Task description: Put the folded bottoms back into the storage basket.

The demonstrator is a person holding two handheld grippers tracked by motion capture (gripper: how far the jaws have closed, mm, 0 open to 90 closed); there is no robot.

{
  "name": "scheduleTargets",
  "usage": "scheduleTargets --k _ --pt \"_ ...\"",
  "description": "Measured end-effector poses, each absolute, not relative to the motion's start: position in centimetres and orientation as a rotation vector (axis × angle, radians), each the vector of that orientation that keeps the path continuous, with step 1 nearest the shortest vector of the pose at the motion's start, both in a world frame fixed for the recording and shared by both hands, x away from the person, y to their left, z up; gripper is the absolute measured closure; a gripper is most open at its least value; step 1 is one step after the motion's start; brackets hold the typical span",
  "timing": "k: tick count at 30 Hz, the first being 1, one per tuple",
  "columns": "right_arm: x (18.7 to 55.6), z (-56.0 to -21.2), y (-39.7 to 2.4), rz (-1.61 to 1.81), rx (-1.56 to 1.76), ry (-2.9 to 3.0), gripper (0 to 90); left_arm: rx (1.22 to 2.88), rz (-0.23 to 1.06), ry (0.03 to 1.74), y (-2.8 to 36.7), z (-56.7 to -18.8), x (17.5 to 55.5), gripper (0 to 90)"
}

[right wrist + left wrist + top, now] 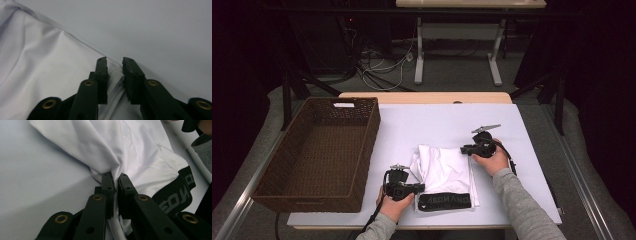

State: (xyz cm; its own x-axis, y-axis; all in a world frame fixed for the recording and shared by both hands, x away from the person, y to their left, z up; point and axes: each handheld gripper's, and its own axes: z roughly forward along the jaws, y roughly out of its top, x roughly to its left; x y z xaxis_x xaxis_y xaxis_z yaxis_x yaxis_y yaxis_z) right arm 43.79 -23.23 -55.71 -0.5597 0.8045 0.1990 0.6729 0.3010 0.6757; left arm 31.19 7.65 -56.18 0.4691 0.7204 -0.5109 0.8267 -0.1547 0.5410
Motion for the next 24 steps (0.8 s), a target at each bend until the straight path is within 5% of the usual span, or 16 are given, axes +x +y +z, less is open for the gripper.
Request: scheduleTargets --k 24 --pt "41.7 -51.7 -23.1 1.211 1.438 2.294 85.8 1.904 -0.16 1.275 7.9 -54.7 31.4 85.6"
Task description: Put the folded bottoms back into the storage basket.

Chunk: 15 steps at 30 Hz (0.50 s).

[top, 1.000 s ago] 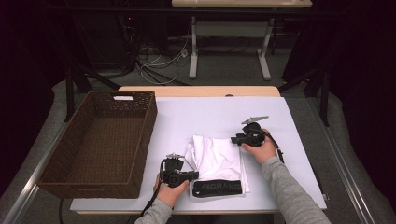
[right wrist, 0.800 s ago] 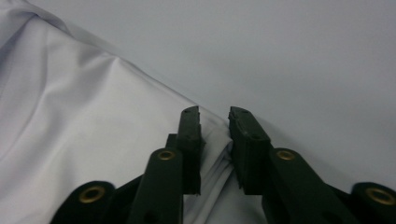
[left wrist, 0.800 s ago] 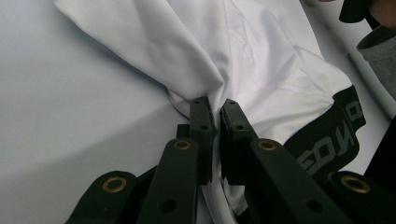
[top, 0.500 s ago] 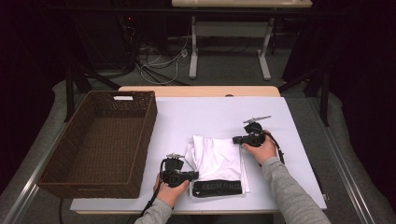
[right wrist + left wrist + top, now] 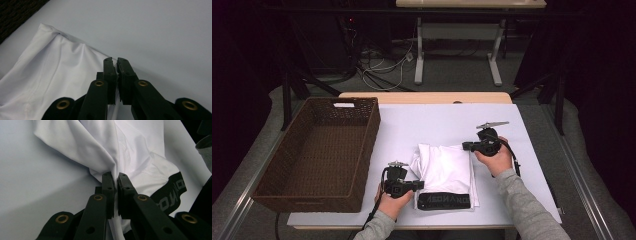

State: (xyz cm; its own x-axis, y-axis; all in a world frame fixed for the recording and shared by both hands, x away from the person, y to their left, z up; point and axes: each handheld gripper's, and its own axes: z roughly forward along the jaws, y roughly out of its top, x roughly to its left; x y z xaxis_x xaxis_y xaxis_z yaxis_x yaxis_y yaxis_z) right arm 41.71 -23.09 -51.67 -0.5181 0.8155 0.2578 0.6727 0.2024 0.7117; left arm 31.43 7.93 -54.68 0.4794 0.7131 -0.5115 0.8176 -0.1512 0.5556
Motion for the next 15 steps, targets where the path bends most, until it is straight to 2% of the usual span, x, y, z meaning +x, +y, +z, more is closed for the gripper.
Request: scheduleTargets --k 15 --pt "40.6 -47.6 -23.1 1.244 1.331 2.259 85.8 1.936 -0.095 1.233 8.1 -51.7 32.3 85.7"
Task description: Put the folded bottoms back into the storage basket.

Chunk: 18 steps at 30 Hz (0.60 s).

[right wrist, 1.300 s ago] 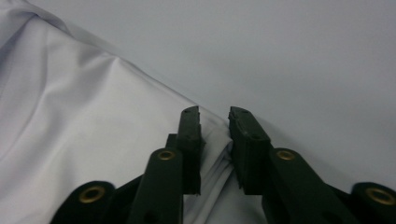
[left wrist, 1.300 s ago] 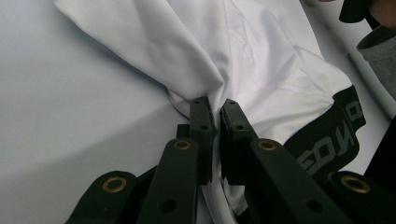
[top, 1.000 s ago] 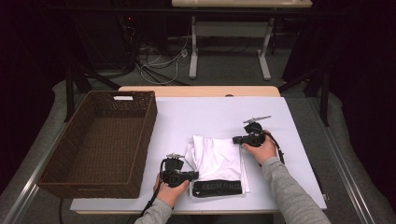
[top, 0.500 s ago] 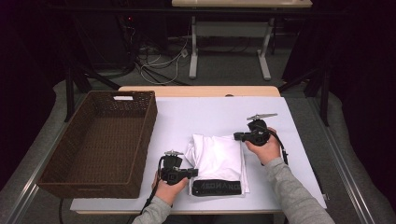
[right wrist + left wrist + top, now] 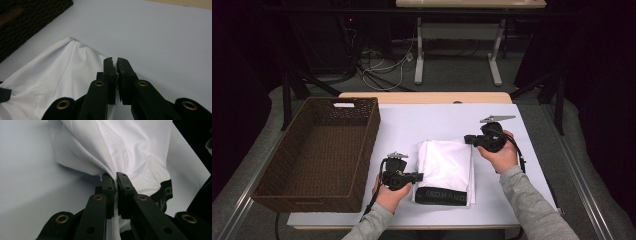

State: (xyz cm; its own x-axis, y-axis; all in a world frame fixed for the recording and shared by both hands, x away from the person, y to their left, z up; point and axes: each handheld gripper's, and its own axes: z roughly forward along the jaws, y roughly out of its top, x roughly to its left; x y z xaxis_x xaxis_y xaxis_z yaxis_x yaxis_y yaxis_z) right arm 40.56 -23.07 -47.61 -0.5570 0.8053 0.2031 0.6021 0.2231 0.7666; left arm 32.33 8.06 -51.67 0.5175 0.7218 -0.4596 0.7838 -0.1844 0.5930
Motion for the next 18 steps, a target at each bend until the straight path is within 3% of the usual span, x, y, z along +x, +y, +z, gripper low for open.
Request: scheduleTargets --k 18 --pt "40.9 -44.3 -21.8 1.256 1.259 2.23 85.9 1.949 -0.051 1.203 9.2 -47.5 33.6 85.7"
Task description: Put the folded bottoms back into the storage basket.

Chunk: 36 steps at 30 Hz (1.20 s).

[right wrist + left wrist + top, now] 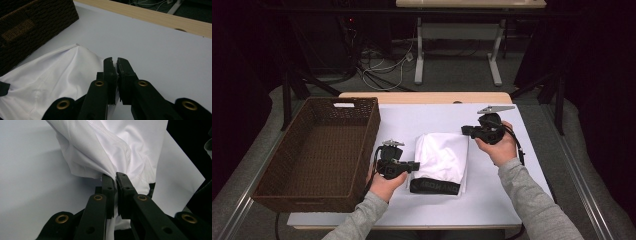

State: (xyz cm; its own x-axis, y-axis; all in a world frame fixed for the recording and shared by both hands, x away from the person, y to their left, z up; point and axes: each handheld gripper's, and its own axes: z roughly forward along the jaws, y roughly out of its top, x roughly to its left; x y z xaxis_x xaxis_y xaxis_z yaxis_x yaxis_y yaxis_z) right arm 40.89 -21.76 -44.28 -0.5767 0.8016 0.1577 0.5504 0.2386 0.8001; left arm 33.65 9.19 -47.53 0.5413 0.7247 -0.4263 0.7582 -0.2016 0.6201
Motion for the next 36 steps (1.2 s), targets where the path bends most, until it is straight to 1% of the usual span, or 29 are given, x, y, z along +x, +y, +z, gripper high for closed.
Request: scheduleTargets --k 16,27,36 --pt "41.9 -41.5 -19.7 1.302 1.207 2.208 85.9 1.95 0.001 1.211 11.3 -44.1 34.5 85.7" --pt "42.5 -38.9 -17.7 1.322 1.148 2.212 85.9 1.945 0.03 1.217 13.0 -41.3 34.5 85.7" --pt "43.1 -37.1 -15.4 1.334 1.1 2.224 85.9 1.928 0.071 1.239 15.3 -39.1 34.7 85.7"
